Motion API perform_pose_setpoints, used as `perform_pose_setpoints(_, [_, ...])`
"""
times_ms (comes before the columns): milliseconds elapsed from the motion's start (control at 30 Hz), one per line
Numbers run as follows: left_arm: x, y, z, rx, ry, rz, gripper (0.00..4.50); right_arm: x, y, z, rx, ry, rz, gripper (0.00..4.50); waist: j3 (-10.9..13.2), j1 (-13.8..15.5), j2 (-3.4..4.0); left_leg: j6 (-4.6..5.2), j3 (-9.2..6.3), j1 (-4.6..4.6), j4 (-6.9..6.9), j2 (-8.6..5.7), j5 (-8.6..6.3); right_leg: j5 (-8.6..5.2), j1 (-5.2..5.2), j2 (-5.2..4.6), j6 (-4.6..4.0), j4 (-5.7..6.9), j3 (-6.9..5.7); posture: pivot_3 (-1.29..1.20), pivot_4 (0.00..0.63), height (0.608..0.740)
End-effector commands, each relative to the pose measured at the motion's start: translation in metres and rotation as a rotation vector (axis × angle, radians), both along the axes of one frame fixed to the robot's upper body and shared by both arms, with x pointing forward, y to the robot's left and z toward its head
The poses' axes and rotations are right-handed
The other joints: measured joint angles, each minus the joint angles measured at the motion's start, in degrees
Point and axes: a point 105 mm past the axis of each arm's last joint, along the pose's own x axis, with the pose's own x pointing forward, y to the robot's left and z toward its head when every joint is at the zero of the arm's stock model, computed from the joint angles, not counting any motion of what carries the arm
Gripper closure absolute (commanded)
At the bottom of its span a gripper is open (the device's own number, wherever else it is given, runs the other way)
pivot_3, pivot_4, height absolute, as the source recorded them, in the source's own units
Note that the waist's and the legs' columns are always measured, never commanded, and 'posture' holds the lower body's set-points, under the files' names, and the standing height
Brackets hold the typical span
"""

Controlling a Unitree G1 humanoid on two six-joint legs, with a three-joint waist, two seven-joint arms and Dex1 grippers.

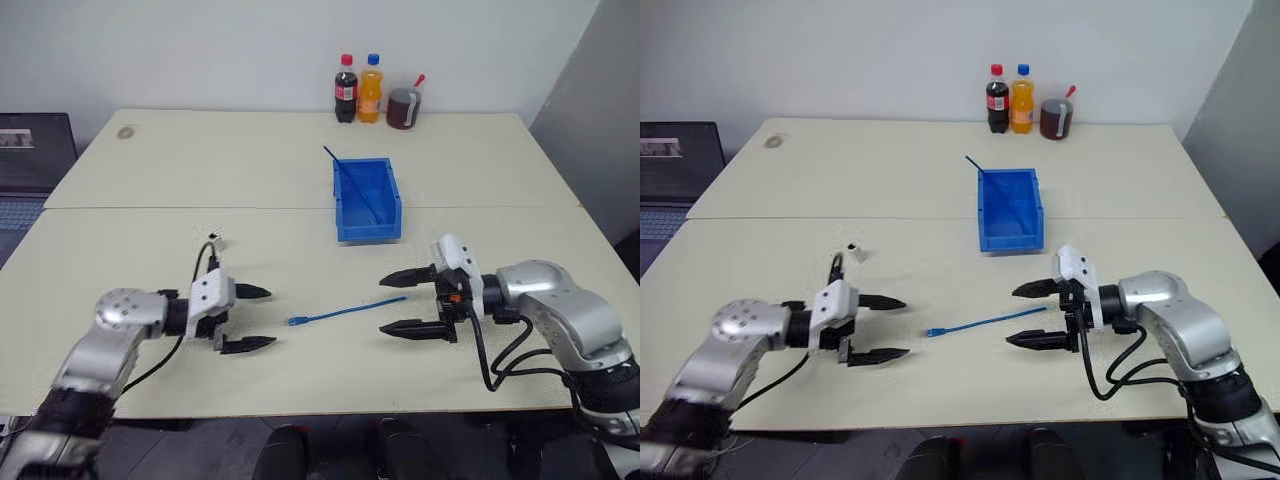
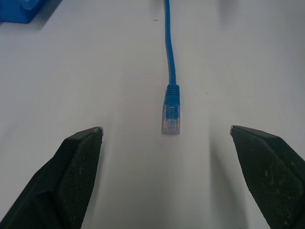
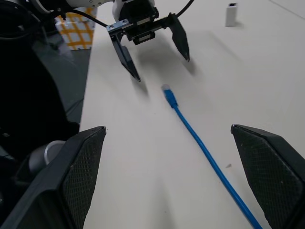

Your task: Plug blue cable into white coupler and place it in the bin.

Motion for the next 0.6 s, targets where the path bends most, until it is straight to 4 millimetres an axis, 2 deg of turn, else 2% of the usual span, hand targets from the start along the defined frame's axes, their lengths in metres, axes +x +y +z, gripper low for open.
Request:
perform_pose_setpoints(33, [0.008, -0.009, -0.003, 0.012, -0.004, -0.066, 0.00, -0.005, -0.005, 0.011, 0.010, -0.050, -0.052, 0.04, 0.0, 0.0, 0.00, 0.00, -0.01, -0.01, 0.00, 0.00, 0.00, 0.00, 0.00, 0.01, 0.00, 0.01, 0.00, 0.00, 0.150, 0.740])
perform_pose_setpoints(233, [0.009, -0.024, -0.014, 0.016, 0.018, -0.144, 0.00, -0.011, -0.012, 0.011, 0.008, -0.039, -0.115, 0.04, 0.0, -0.1, -0.01, 0.00, -0.01, 0.01, 0.03, 0.01, 0.00, 0.01, 0.01, 0.03, 0.01, 0.04, 0.03, 0.00, 0.150, 0.740])
perform_pose_setpoints(433, [0.003, -0.018, -0.019, 0.047, 0.043, -0.167, 0.00, -0.011, -0.014, 0.010, 0.014, -0.035, -0.144, 0.04, 0.0, -0.1, -0.01, 0.01, -0.03, 0.03, 0.04, 0.04, 0.01, 0.02, 0.03, 0.08, 0.02, 0.06, 0.03, 0.00, 0.150, 0.740])
perform_pose_setpoints(600, [0.004, -0.011, -0.021, 0.062, 0.040, -0.155, 0.93, -0.011, -0.013, 0.010, 0.021, -0.034, -0.147, 0.00, 0.0, -0.1, -0.01, 0.01, -0.03, 0.03, 0.04, 0.04, 0.00, 0.02, 0.03, 0.08, 0.03, 0.04, 0.04, 0.00, 0.150, 0.740])
